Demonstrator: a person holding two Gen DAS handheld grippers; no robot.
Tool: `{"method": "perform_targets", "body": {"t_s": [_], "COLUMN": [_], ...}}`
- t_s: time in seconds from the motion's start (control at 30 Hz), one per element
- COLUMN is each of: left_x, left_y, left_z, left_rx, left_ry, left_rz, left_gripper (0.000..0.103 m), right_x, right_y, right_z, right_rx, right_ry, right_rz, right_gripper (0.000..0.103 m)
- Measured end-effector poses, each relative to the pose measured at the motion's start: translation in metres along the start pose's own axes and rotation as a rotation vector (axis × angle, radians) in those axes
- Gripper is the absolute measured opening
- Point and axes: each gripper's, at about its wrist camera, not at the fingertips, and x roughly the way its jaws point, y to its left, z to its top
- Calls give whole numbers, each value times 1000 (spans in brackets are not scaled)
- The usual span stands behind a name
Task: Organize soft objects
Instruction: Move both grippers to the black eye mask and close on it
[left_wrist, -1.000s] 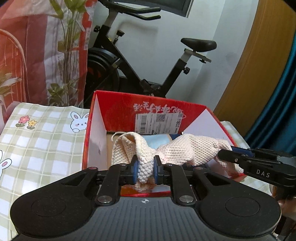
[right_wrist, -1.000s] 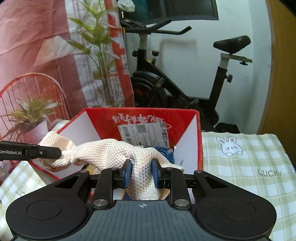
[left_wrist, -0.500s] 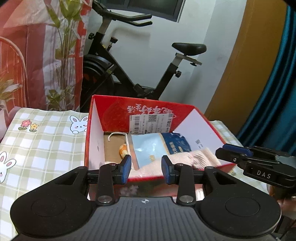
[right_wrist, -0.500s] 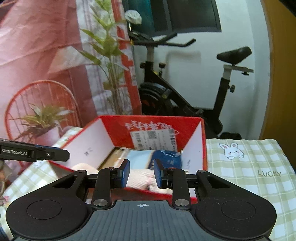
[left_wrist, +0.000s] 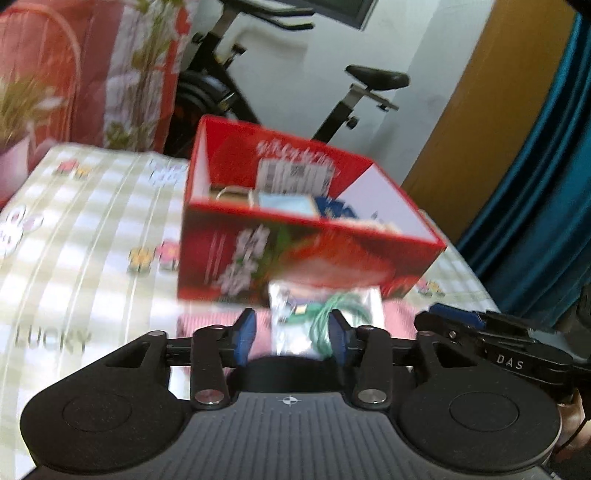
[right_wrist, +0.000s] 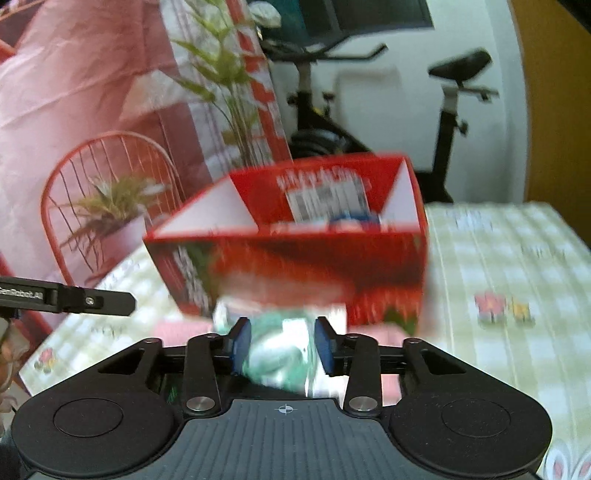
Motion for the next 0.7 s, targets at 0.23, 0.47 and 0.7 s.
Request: {"method": "perform_targets", "body": {"t_s": [0.23, 0.47, 0.7], "left_x": [7, 13, 21], "left_y": [16, 26, 27], "left_z": [-30, -45, -54], "left_rx": [-85, -128, -149], "left_ry": [59, 84, 100], "left_rz": [28, 42, 29], "left_gripper": [58, 67, 68], "right_x": [-4, 3, 19], "right_y": [-3, -13, -15], "right_z": [-38, -53, -63], "right_rx": [32, 82, 97], "right_ry": [89, 153, 197], "right_rz": [-3, -55, -58], "right_gripper": [67, 86, 91]}}
